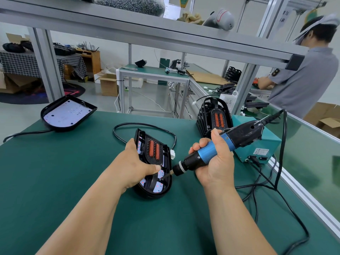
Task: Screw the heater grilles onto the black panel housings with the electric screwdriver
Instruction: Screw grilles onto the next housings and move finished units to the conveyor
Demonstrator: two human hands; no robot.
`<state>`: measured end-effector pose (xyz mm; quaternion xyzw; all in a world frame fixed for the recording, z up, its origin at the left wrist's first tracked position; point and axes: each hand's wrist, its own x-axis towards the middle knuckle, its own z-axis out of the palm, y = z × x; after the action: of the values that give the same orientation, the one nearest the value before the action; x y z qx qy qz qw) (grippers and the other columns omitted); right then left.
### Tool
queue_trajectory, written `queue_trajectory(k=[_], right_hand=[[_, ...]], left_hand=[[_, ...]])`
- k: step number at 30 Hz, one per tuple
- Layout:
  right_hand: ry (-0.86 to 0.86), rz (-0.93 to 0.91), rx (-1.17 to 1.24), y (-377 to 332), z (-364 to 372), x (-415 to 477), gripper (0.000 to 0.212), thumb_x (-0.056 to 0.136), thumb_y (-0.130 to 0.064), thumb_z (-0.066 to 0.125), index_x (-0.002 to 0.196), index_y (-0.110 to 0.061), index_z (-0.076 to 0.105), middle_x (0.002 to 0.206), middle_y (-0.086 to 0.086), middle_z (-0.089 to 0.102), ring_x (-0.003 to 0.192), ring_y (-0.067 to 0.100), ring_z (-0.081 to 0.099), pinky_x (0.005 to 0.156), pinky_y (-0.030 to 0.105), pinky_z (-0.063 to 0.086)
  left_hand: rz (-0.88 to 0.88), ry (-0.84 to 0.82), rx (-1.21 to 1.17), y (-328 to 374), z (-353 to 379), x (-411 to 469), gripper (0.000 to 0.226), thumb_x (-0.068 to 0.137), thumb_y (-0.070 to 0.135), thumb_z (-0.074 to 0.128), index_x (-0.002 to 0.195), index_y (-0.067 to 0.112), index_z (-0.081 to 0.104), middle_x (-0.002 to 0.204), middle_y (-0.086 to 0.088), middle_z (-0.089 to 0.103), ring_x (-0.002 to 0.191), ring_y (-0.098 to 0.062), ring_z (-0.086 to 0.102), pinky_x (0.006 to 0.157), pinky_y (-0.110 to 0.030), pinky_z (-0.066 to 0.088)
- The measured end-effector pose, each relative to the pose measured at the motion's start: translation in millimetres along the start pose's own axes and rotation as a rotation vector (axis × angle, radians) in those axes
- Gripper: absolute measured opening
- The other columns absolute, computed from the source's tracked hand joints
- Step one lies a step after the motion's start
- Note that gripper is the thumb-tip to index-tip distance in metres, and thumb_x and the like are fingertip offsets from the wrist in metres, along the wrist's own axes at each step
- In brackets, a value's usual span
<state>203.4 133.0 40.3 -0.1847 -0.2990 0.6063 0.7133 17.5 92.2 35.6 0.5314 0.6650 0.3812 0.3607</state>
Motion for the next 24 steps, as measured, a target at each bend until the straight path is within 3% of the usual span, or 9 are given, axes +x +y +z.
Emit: queue_trajectory(k=[3, 11, 16, 21, 24], right_hand=[[0.003, 0.007, -0.017, -0.5, 2.0, 0.5, 0.012, 0.079, -0.024, 0.071, 0.072, -0.026, 0.061, 0.057, 0.002, 0.050, 0.049, 0.017, 0.050, 0.055, 0.029, 0.048], [0.056, 0.011, -0.045, -0.7, 1.2, 1.9, 0.031, 0.076, -0.025, 0.075, 0.086, -0.017, 0.047, 0.057, 0.003, 0.049, 0.049, 0.018, 0.050, 0.055, 0.030, 0.047], [0.046, 0.004, -0.025, 0.2, -0.3, 2.0, 0.011, 0.079, -0.024, 0.073, 0.074, -0.026, 0.063, 0.058, 0.002, 0.050, 0.050, 0.017, 0.050, 0.056, 0.029, 0.049], [0.149, 0.030, 0.023, -2.3, -2.7, 2.0, 0.028, 0.073, -0.027, 0.075, 0.090, -0.020, 0.054, 0.059, 0.002, 0.052, 0.049, 0.017, 0.052, 0.057, 0.028, 0.049], [0.165, 0.023, 0.047, -6.3, -5.0, 3.1, 0.019, 0.080, -0.025, 0.072, 0.089, -0.022, 0.056, 0.058, 0.001, 0.053, 0.048, 0.017, 0.053, 0.056, 0.028, 0.050]], left_hand=[[0.000, -0.001, -0.006, 0.6, 0.0, -0.4, 0.057, 0.073, 0.019, 0.085, 0.117, 0.023, 0.050, 0.105, 0.006, 0.068, 0.100, -0.019, 0.065, 0.096, -0.040, 0.049], [-0.004, -0.010, -0.009, 0.3, -0.4, 0.2, 0.057, 0.073, 0.020, 0.085, 0.117, 0.023, 0.049, 0.106, 0.004, 0.070, 0.100, -0.020, 0.066, 0.096, -0.041, 0.050], [0.000, -0.005, -0.010, -1.7, -0.7, 0.4, 0.058, 0.073, 0.021, 0.085, 0.118, 0.025, 0.050, 0.104, 0.009, 0.068, 0.098, -0.015, 0.065, 0.087, -0.033, 0.050], [0.000, -0.011, -0.017, -2.6, -1.0, 2.0, 0.060, 0.073, 0.019, 0.086, 0.120, 0.025, 0.050, 0.104, 0.009, 0.067, 0.098, -0.014, 0.064, 0.087, -0.033, 0.049], [-0.001, -0.018, -0.009, -3.3, -1.4, 1.2, 0.063, 0.073, 0.021, 0.086, 0.123, 0.026, 0.048, 0.107, 0.009, 0.068, 0.100, -0.016, 0.065, 0.093, -0.036, 0.049]])
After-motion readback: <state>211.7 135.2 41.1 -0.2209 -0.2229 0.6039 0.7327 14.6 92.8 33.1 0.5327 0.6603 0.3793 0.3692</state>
